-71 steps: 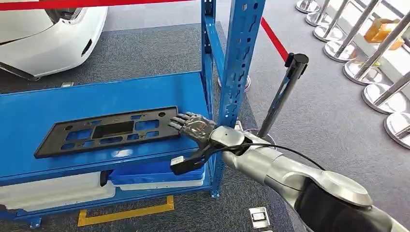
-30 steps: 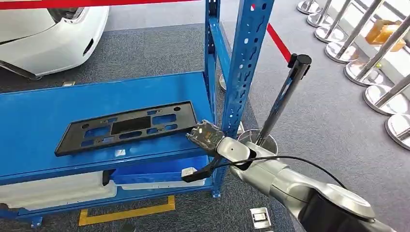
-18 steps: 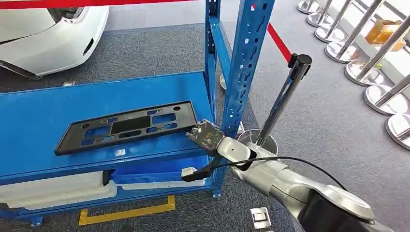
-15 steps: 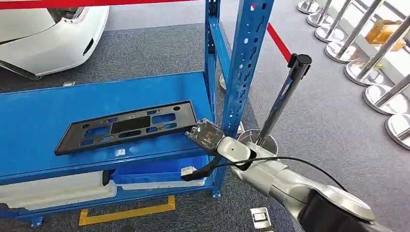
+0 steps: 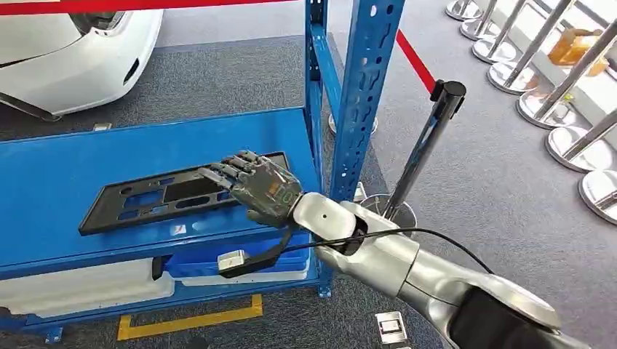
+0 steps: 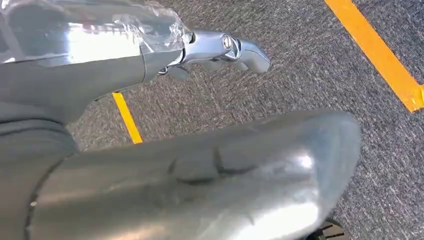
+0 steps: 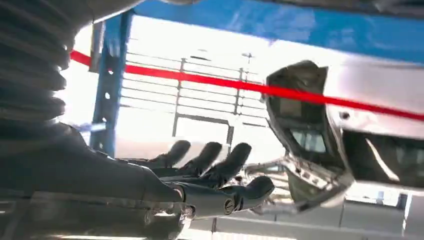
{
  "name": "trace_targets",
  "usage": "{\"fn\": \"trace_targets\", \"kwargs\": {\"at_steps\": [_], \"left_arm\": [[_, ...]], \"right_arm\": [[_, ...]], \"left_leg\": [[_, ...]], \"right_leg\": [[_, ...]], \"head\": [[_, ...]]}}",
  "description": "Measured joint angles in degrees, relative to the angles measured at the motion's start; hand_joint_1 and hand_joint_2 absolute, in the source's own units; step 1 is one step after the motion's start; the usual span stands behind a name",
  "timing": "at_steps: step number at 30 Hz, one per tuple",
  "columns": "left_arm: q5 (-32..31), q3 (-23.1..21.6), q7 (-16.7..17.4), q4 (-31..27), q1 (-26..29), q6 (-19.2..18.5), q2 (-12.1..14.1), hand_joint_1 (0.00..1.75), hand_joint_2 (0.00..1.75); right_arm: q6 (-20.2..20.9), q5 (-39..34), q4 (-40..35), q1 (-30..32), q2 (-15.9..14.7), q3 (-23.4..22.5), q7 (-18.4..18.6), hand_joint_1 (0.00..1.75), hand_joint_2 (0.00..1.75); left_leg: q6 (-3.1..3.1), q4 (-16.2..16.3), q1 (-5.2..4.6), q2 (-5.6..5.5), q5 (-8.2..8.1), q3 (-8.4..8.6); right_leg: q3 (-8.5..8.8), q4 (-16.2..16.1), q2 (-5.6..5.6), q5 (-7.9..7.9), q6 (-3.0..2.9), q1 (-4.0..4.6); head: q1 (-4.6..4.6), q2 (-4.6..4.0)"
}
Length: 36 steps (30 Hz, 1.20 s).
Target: Take the parts from the cabinet and place them on the table.
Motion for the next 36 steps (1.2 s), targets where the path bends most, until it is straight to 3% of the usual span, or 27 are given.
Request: {"fn": "trace_targets", "kwargs": {"at_steps": [8, 14, 24, 29, 36], "left_arm": [[-0.3, 0.0, 0.3, -0.1, 0.0, -0.2, -0.2, 0.00, 0.00], [-1.5, 0.5, 0.3, -0.2, 0.0, -0.7, -0.3, 0.00, 0.00], [-1.8, 1.3, 0.3, -0.4, 0.0, -1.0, -0.3, 0.00, 0.00], [-2.2, 1.4, 0.3, -0.4, 0.0, -1.4, -0.3, 0.00, 0.00], [-3.0, 2.2, 0.2, -0.4, 0.0, -2.0, -0.3, 0.00, 0.00]], "right_arm": [[2.6, -8.9, -4.2, -2.5, 2.2, 0.3, 1.8, 0.00, 1.75], [3.8, -21.1, 1.4, -3.9, 2.1, -0.5, -2.4, 0.00, 1.75], [3.4, -22.4, 9.9, -4.4, 1.9, -1.3, -4.2, 0.00, 1.75], [8.6, -26.1, 15.0, -4.8, 1.9, -1.4, -1.9, 0.00, 1.75], [9.1, -28.2, 23.8, -4.2, 1.4, -1.6, -3.3, 0.00, 1.75]], "left_leg": [[-0.01, 0.0, 0.00, -0.01, 0.00, 0.00], [0.00, 0.0, -0.01, -0.02, 0.00, 0.00], [0.00, 0.0, -0.01, -0.02, 0.00, -0.01], [-0.01, 0.0, -0.02, -0.02, -0.01, 0.00], [-0.01, 0.0, -0.02, -0.01, -0.01, 0.02]], "right_leg": [[0.01, 0.0, 0.02, 0.00, 0.00, 0.00], [0.02, 0.0, 0.00, 0.00, 0.01, -0.04], [0.01, 0.0, -0.02, 0.01, 0.01, -0.06], [0.00, 0.0, -0.01, 0.00, 0.01, -0.04], [0.03, 0.0, 0.00, 0.03, 0.03, -0.08]], "head": [[0.00, -0.02], [0.07, 0.00], [0.07, -0.02], [0.00, 0.00], [-0.07, 0.00]]}}
